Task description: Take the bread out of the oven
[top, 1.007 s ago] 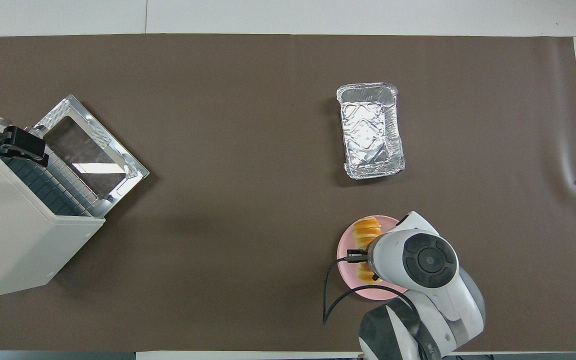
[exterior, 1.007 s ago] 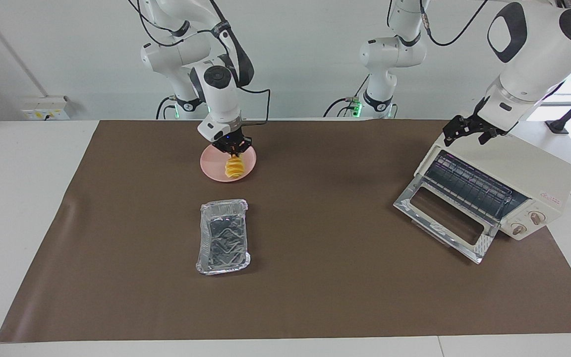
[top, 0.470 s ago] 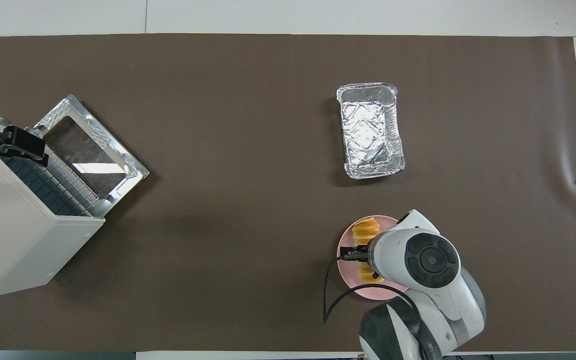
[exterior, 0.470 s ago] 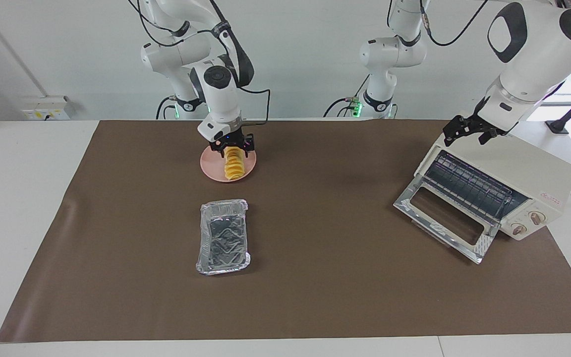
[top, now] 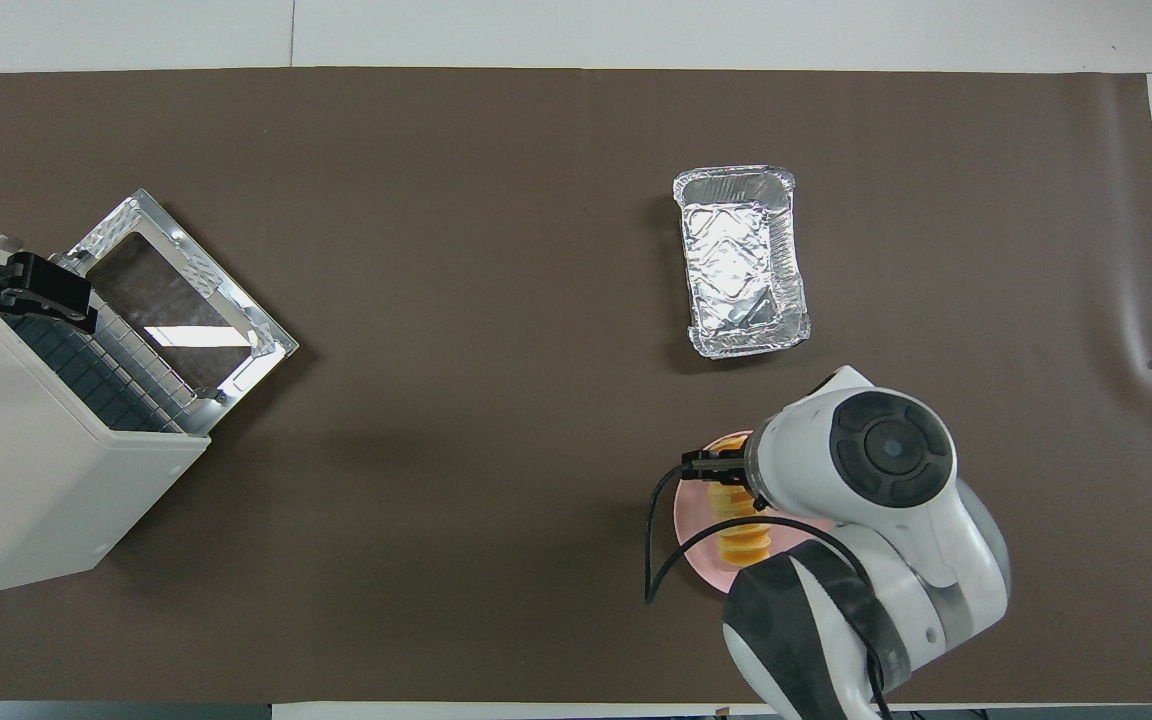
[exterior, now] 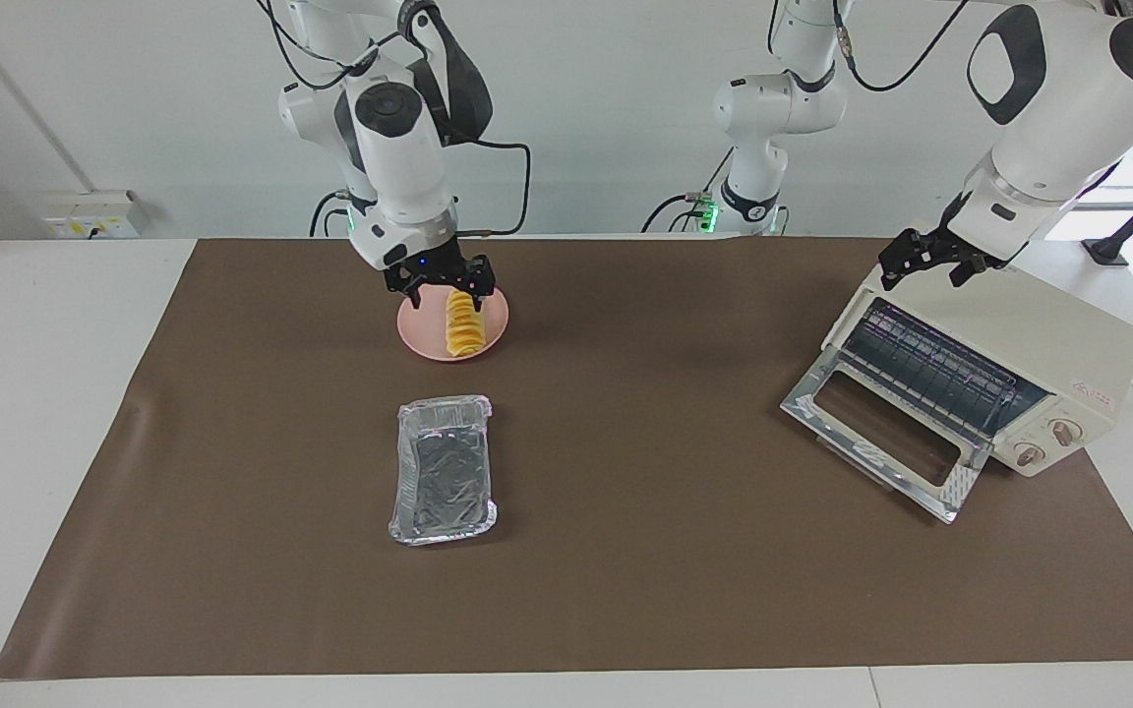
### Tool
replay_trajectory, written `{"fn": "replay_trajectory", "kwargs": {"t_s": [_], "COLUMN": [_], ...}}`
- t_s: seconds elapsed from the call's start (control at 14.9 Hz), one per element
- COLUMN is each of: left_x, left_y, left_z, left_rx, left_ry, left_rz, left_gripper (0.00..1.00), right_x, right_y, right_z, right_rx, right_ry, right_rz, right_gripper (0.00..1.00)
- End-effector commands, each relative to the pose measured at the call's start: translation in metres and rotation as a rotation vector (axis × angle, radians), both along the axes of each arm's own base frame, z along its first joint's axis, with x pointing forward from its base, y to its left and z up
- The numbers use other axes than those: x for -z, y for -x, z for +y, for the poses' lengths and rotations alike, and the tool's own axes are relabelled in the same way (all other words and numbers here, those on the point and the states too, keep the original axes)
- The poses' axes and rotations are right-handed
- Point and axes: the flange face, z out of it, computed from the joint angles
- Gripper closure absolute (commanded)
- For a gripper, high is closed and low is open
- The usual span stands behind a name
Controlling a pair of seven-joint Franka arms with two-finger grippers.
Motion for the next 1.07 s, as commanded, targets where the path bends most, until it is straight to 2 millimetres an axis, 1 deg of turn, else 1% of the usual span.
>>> {"fn": "replay_trajectory", "kwargs": {"t_s": [0.0,0.07,0.2,0.27,0.34,0.47,0.6,0.67,0.74,0.81,0.94,1.01], "left_x": [-0.003,-0.003,-0.003,-0.002,-0.003,-0.002,-0.002,-0.003,-0.002,-0.002,-0.002,-0.002], "left_y": [0.006,0.006,0.006,0.006,0.006,0.006,0.006,0.006,0.006,0.006,0.006,0.006], "left_z": [0.001,0.001,0.001,0.001,0.001,0.001,0.001,0.001,0.001,0.001,0.001,0.001], "left_rx": [0.001,0.001,0.001,0.001,0.001,0.001,0.001,0.001,0.001,0.001,0.001,0.001], "left_ry": [-0.009,-0.009,-0.009,-0.009,-0.009,-0.009,-0.009,-0.009,-0.009,-0.009,-0.009,-0.009], "left_rz": [-0.009,-0.009,-0.009,-0.007,-0.009,-0.007,-0.007,-0.009,-0.007,-0.007,-0.007,-0.007], "left_gripper": [0.0,0.0,0.0,0.0,0.0,0.0,0.0,0.0,0.0,0.0,0.0,0.0], "right_x": [-0.05,-0.062,-0.08,-0.086,-0.095,-0.124,-0.148,-0.164,-0.178,-0.188,-0.199,-0.195], "right_y": [-0.039,-0.047,-0.05,-0.047,-0.042,-0.029,-0.021,-0.02,-0.022,-0.026,-0.032,-0.032], "right_z": [-0.051,-0.07,-0.101,-0.119,-0.126,-0.149,-0.163,-0.173,-0.179,-0.19,-0.195,-0.198], "right_rx": [-0.034,-0.077,-0.134,-0.164,-0.197,-0.19,-0.192,-0.186,-0.186,-0.175,-0.172,-0.165], "right_ry": [-0.025,-0.022,-0.012,-0.007,-0.007,0.005,0.024,0.036,0.05,0.056,0.057,0.053], "right_rz": [-0.086,-0.106,-0.083,-0.047,-0.012,0.085,0.118,0.099,0.083,0.068,0.05,0.059], "right_gripper": [0.0,0.0,0.0,0.0,0.0,0.0,0.0,0.0,0.0,0.0,0.0,0.0]}}
